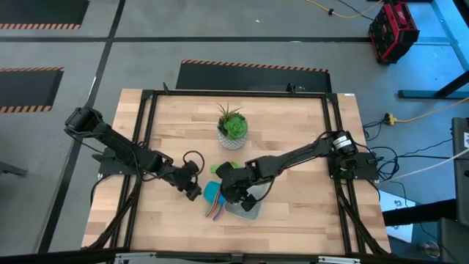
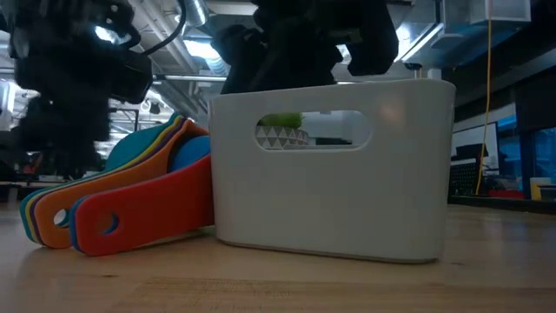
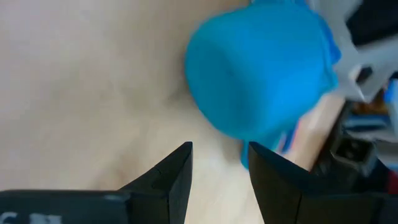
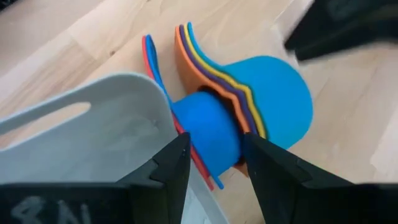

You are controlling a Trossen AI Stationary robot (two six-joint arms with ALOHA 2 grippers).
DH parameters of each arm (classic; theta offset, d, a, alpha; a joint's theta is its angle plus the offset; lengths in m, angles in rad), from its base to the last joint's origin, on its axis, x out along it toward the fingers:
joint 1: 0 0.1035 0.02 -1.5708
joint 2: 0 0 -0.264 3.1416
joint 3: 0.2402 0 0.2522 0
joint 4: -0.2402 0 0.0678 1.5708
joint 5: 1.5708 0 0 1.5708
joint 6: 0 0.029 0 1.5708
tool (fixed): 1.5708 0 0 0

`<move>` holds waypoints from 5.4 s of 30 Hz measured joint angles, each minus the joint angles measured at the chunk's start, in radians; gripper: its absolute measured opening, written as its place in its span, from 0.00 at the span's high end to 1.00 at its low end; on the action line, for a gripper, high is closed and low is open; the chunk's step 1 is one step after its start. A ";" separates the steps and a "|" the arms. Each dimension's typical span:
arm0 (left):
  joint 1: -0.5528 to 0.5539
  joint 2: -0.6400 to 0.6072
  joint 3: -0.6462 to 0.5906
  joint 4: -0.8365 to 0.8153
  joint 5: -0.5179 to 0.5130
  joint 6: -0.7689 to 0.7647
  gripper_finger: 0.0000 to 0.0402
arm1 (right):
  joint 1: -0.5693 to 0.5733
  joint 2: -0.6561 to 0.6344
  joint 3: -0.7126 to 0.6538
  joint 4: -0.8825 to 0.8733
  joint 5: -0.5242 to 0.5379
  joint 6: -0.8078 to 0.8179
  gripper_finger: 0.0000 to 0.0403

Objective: Nest measuring cups in basket
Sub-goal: Adjust the stacked measuring cups on the table

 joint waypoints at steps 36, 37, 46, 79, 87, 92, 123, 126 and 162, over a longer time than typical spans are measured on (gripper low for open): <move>-0.215 0.368 0.542 -0.323 -0.170 -0.046 0.63 | 0.001 0.002 0.041 -0.108 0.002 0.001 0.61; -0.214 0.375 0.543 -0.315 -0.169 -0.046 0.63 | 0.001 0.002 0.041 -0.108 0.002 0.001 0.61; -0.177 0.386 0.543 -0.318 -0.144 -0.026 0.63 | 0.001 0.002 0.041 -0.109 0.002 0.001 0.61; -0.163 0.386 0.543 -0.343 -0.148 -0.006 0.21 | 0.001 0.000 0.042 -0.135 0.001 0.000 0.61; -0.166 0.437 0.542 -0.317 -0.194 -0.008 0.20 | 0.001 0.000 0.042 -0.144 0.001 -0.002 0.61; -0.167 0.488 0.542 -0.259 -0.194 -0.008 0.20 | 0.002 0.000 0.042 -0.151 0.001 -0.003 0.61; -0.167 0.574 0.542 -0.182 -0.256 -0.001 0.21 | 0.001 0.000 0.042 -0.160 0.001 0.000 0.61; -0.167 0.574 0.542 -0.185 -0.256 -0.001 0.22 | 0.001 0.000 0.042 -0.161 0.001 0.000 0.61; -0.165 0.575 0.542 -0.237 -0.249 -0.012 0.55 | 0.001 0.000 0.042 -0.164 0.001 -0.003 0.61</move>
